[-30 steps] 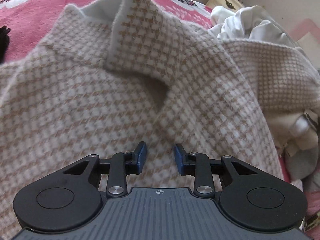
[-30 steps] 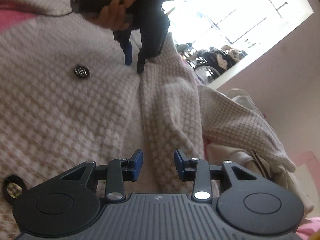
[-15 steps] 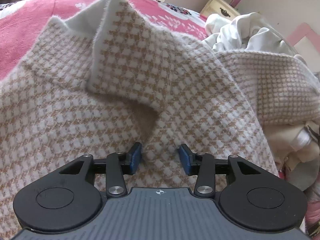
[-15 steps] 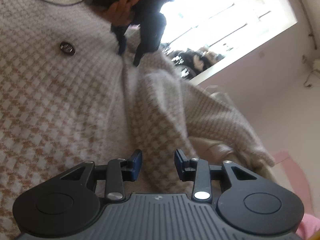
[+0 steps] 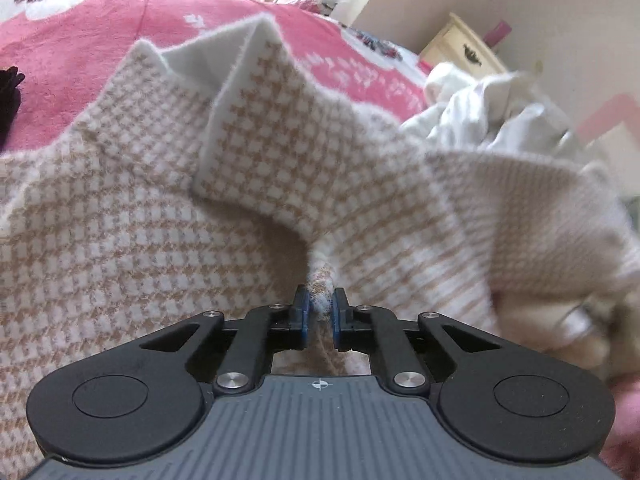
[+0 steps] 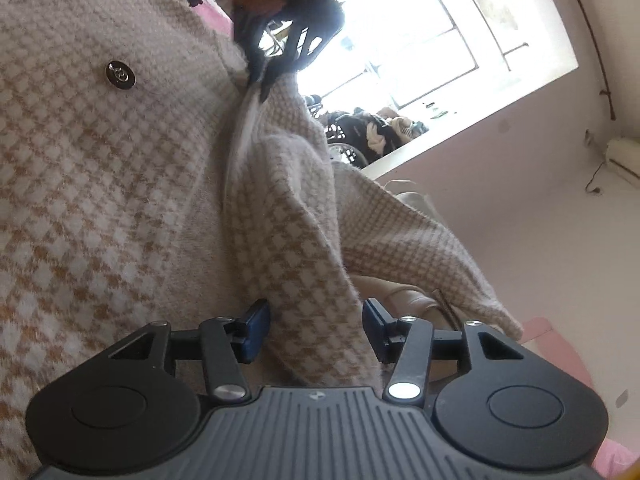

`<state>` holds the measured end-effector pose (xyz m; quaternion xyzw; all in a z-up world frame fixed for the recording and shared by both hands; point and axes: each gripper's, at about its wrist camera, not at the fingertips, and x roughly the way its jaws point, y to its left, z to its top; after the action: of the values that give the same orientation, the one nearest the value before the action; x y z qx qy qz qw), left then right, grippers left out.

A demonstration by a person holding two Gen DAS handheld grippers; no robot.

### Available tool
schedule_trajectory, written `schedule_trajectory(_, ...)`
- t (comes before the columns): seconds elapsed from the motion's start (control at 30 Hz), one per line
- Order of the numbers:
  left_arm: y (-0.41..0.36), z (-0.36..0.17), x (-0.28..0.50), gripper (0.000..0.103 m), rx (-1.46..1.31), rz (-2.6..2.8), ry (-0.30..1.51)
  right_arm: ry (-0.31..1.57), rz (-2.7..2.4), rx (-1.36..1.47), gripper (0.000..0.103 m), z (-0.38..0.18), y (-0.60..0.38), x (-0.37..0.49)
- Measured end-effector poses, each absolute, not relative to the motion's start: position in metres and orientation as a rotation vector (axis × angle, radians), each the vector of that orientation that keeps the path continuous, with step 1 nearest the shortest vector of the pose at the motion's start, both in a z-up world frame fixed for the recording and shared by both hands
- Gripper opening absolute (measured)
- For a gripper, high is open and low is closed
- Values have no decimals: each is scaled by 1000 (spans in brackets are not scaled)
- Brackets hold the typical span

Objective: Fold clothes

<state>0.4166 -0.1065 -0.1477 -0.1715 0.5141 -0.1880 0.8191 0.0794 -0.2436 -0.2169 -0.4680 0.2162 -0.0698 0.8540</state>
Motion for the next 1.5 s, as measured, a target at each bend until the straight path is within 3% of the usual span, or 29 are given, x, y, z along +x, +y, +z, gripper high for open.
schedule_trajectory(0.37,-74,-86,436,8,-555,-438,1039,418,-165,-1056,53,-223,-234,76)
schedule_trajectory(0.47,-76,-80,436,8,-540,-436,1027,400,-199,-1001,35,-210,-235,79)
schedule_trajectory(0.5,-76,-80,436,8,-528,-429,1022,388,-203,-963,19,-201,-235,78)
schedule_trajectory(0.53,-76,-79,437,8,-524,-423,1017,383,-203,-919,12,-193,-234,77)
schedule_trajectory(0.7,-66,-75,445,8,-517,-393,1009,404,-111,-742,9,-158,-228,63)
schedule_trajectory(0.93,-61,-68,450,8,-352,-428,987,528,143,-487,9,-112,-223,59)
schedule_trajectory(1.17,-58,-141,442,9,18,-316,1033,739,315,-429,7,-153,-194,85)
schedule_trajectory(1.33,-57,-164,431,18,64,-287,1008,777,325,-420,17,-153,-187,80)
schedule_trajectory(1.4,-53,-159,428,25,50,-288,1009,789,327,-326,29,-138,-198,73)
schedule_trajectory(1.5,-41,-149,419,29,24,-292,1005,828,333,-64,35,-118,-228,54)
